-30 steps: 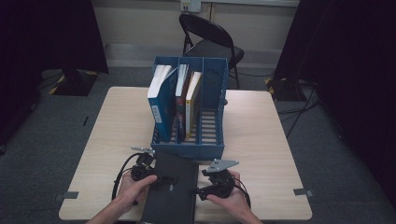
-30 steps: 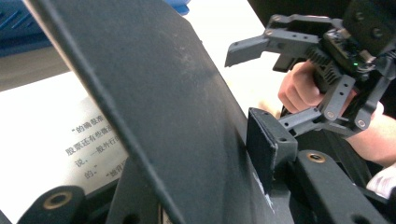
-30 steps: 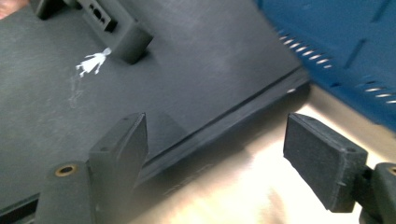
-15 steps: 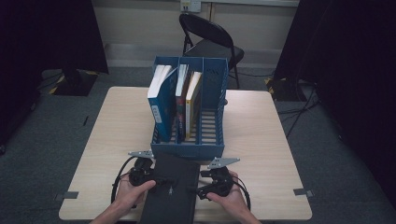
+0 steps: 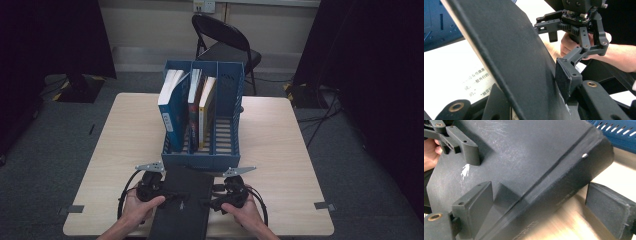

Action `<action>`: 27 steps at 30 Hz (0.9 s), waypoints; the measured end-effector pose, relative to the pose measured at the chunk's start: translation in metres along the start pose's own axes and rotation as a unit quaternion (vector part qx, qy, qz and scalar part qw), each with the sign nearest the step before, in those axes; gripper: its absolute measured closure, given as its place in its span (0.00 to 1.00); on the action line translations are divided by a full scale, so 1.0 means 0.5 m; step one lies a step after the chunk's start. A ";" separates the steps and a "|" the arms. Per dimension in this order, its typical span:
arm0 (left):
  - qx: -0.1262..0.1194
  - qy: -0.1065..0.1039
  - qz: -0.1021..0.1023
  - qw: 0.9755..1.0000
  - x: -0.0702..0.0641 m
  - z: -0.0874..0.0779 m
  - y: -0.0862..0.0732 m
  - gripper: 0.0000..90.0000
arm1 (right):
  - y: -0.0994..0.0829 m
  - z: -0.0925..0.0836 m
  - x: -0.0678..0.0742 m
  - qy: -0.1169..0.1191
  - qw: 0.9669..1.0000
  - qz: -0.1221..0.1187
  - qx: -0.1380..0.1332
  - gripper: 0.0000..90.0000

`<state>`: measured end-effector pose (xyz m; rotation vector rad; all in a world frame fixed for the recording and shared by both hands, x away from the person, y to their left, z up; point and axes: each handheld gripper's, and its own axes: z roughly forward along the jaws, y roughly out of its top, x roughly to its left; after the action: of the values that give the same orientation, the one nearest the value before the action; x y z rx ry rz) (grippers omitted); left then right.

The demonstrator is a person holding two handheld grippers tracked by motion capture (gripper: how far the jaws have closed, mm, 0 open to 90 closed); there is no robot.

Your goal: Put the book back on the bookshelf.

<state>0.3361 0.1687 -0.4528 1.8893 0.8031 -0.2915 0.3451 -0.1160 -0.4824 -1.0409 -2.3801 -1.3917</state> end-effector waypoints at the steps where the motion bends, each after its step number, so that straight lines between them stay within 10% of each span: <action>1: -0.001 -0.001 0.003 1.000 -0.002 -0.001 0.000 0.67 | 0.000 0.000 -0.001 0.004 1.000 0.002 0.000 0.08; 7: 0.000 -0.009 0.029 1.000 -0.011 0.000 0.003 0.67 | 0.003 0.006 -0.008 0.046 0.999 0.016 0.006 0.08; 27: -0.038 -0.018 0.088 0.995 -0.052 -0.017 0.045 0.75 | 0.055 -0.062 0.050 -0.004 0.997 -0.066 -0.028 0.23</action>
<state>0.3301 0.1600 -0.4190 1.8640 0.6103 -0.1819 0.3393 -0.1212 -0.4347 -0.9174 -2.4698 -1.5085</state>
